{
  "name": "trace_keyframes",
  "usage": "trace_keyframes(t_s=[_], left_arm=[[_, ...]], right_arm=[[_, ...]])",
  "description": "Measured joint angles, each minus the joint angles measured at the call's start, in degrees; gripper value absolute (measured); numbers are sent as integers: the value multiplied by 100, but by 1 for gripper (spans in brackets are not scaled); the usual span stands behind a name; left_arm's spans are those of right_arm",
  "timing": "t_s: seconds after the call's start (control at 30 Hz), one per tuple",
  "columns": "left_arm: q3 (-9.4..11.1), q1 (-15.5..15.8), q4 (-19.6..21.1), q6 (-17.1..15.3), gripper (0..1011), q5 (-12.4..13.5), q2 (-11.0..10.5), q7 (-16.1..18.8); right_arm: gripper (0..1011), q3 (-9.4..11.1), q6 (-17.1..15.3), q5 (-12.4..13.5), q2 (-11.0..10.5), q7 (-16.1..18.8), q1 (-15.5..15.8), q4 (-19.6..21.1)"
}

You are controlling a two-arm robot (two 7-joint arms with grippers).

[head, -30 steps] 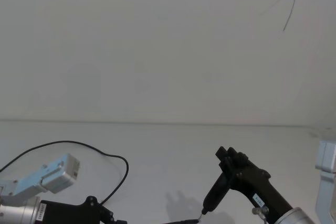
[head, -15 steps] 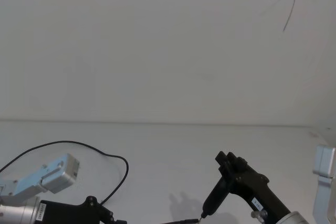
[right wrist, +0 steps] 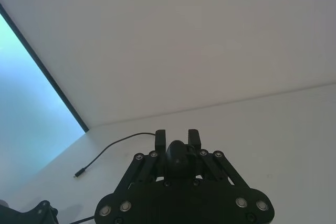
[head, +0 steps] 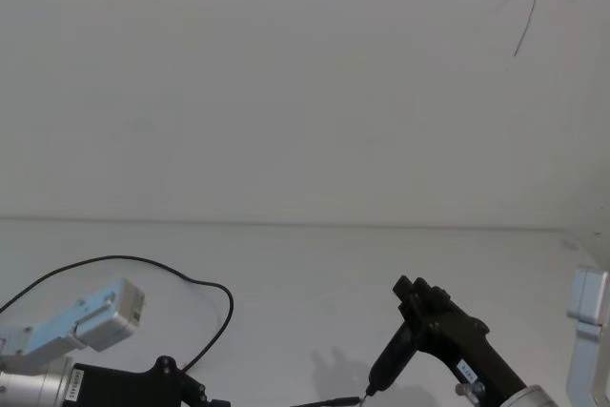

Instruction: Pick up the data cable with the one hand.

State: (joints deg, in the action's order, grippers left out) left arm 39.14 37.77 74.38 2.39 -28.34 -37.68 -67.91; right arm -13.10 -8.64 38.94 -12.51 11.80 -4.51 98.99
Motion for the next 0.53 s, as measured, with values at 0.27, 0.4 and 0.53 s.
trace_keyframes(t_s=[0.27,0.4,0.53], left_arm=[[0,0,0,0,42,0,0,0],[0,0,0,0,42,0,0,0],[0,0,0,0,41,0,0,0]], right_arm=[[250,-10,60,45,-6,-31,-22,-34],[250,-12,82,62,-10,-38,-26,-41],[250,-15,96,77,-13,-43,-29,-45]])
